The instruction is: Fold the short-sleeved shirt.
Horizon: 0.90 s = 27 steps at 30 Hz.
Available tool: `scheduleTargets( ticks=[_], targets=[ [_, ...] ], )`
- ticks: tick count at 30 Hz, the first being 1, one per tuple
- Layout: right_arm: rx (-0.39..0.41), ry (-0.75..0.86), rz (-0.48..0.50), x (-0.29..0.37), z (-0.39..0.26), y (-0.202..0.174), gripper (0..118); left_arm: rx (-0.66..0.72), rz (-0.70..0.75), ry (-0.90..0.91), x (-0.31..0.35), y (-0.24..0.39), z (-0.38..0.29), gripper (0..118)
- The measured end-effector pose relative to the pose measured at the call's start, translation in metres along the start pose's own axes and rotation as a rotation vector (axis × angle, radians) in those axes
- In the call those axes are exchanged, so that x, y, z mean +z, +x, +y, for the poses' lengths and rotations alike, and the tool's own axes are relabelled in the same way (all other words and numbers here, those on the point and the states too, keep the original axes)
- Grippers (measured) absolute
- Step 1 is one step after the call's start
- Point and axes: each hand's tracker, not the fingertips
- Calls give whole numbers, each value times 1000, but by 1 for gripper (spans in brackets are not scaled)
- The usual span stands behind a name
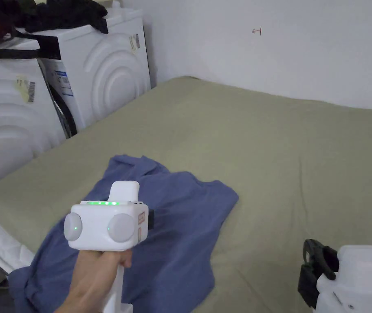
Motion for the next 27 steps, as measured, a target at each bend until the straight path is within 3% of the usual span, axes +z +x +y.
scheduleTargets(
  ticks=[1,2,3,4,5,6,14,16,18,21,22,23,27],
  targets=[
    [2,-8,-1,-4,-4,0,1,11,-9,-27,-13,-4,1,13],
    [3,-19,-1,-8,-7,0,1,6,-22,-64,-26,-7,4,26],
    [3,-34,0,-13,-11,0,1,3,-43,-102,-36,-8,6,57],
    [1,-47,2,-17,-14,1,1,19,-50,-134,-46,-9,6,106],
    [-1,-62,5,-21,-17,1,1,32,-70,-173,-55,-8,4,118],
    [-3,-70,9,-24,-20,1,1,-5,-123,-130,-62,-5,2,115],
    [-5,-126,20,-33,-35,0,1,-66,-20,-263,-104,8,-9,116],
    [-4,-134,14,-30,-36,3,1,-55,-12,-260,-98,8,-8,108],
    [-10,-137,13,-25,-37,7,1,-91,-27,-248,-91,10,-4,77],
    [-19,-135,1,-13,-37,14,1,-121,-30,-220,-71,17,2,55],
    [-25,-134,-7,-7,-37,17,1,-131,0,-195,-68,18,3,13],
    [-30,-133,-11,1,-36,21,1,-129,15,-171,-65,16,4,0],
    [-41,-114,-62,35,-37,36,1,-122,-42,-178,-51,30,9,0]
  ],
)
